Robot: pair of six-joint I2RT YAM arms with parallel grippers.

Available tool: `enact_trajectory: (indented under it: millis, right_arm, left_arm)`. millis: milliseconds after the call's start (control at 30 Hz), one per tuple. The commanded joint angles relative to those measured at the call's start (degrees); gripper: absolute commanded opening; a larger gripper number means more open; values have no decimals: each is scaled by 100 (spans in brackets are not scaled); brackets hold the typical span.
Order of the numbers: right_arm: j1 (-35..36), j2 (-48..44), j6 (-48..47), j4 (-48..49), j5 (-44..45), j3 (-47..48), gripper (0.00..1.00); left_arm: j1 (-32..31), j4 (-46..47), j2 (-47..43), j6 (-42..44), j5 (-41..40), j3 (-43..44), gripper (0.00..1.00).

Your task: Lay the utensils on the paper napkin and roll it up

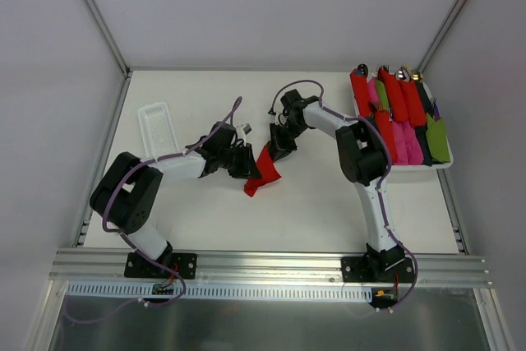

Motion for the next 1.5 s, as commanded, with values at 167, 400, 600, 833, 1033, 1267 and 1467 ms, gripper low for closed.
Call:
enact_trajectory:
  millis: [167, 400, 600, 833, 1033, 1267, 1467]
  right_arm:
    - [34, 146, -115, -87, 347, 132, 0]
    - [34, 155, -124, -87, 330, 159, 0]
    - [8, 68, -168, -87, 295, 299, 0]
    - [-246, -467, -396, -227, 67, 729, 7]
    - [-642, -969, -528, -439, -83, 792, 11]
    - [-441, -1506, 472, 1009, -997, -420, 21]
    - [-46, -1146, 789, 1529, -1138, -571, 22]
  left_arm:
    - [-42, 480, 184, -240, 351, -373, 6]
    - [-42, 683, 334, -398, 343, -672, 3]
    - [-33, 683, 615, -775, 9, -813, 0]
    - [134, 1323, 861, -1540, -176, -1226, 0]
    - [240, 1799, 1116, -2103, -220, -1428, 0]
    - [310, 2781, 1493, -3016, -308, -1780, 0]
    - [310, 3302, 1722, -3431, -378, -1982, 0]
